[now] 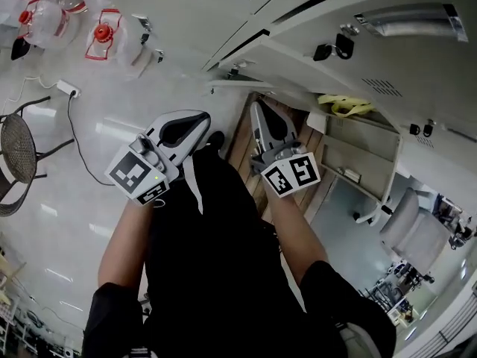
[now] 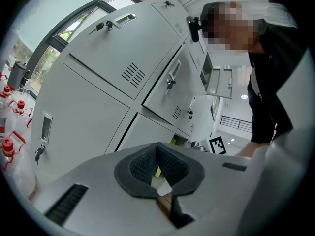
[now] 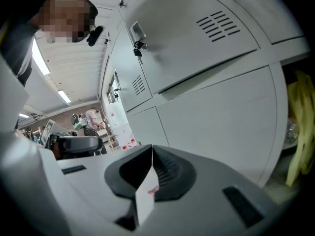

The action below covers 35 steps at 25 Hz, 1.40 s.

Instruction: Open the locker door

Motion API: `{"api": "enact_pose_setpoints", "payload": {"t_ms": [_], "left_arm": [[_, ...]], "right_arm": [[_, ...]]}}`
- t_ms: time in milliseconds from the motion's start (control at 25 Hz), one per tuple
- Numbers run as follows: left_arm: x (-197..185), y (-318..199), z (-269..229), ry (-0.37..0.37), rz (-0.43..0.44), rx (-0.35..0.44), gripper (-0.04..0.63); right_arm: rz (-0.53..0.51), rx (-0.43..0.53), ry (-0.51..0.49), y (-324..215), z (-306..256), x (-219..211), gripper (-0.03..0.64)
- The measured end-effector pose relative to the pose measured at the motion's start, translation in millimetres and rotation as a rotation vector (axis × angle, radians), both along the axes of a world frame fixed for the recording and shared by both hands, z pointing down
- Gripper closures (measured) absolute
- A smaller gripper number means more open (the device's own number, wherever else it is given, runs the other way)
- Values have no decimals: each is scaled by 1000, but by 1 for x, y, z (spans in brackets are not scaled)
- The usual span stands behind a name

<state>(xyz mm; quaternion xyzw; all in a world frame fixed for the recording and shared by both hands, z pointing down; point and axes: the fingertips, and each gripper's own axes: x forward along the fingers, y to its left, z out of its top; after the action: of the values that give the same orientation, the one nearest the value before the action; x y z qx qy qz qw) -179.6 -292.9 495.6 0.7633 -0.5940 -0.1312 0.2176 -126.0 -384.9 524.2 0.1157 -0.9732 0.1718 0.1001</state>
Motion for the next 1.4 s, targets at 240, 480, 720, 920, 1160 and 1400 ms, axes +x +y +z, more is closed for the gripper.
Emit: {"api": "enact_pose_setpoints", "payload": {"t_ms": [240, 480, 720, 920, 1160, 1400], "left_arm": [[-9, -6, 24, 12, 56, -1, 584], [-37, -13, 43, -4, 71, 8, 584], [-53, -20, 65, -1, 70, -3, 584], [-55, -19, 75, 15, 81, -12, 584], [-63, -14, 86, 22, 91, -29, 584], [-68, -13, 85, 30, 94, -29, 584]], "right_arm": [[20, 18, 27, -1, 27, -14, 604], [42, 55, 48, -12, 54, -32, 568], [93, 46, 80, -36, 83, -40, 520], [109, 17, 124, -42, 114, -48, 491], [158, 8, 143, -49, 129, -58, 474], [171, 1, 150, -55, 136, -65, 474]]}}
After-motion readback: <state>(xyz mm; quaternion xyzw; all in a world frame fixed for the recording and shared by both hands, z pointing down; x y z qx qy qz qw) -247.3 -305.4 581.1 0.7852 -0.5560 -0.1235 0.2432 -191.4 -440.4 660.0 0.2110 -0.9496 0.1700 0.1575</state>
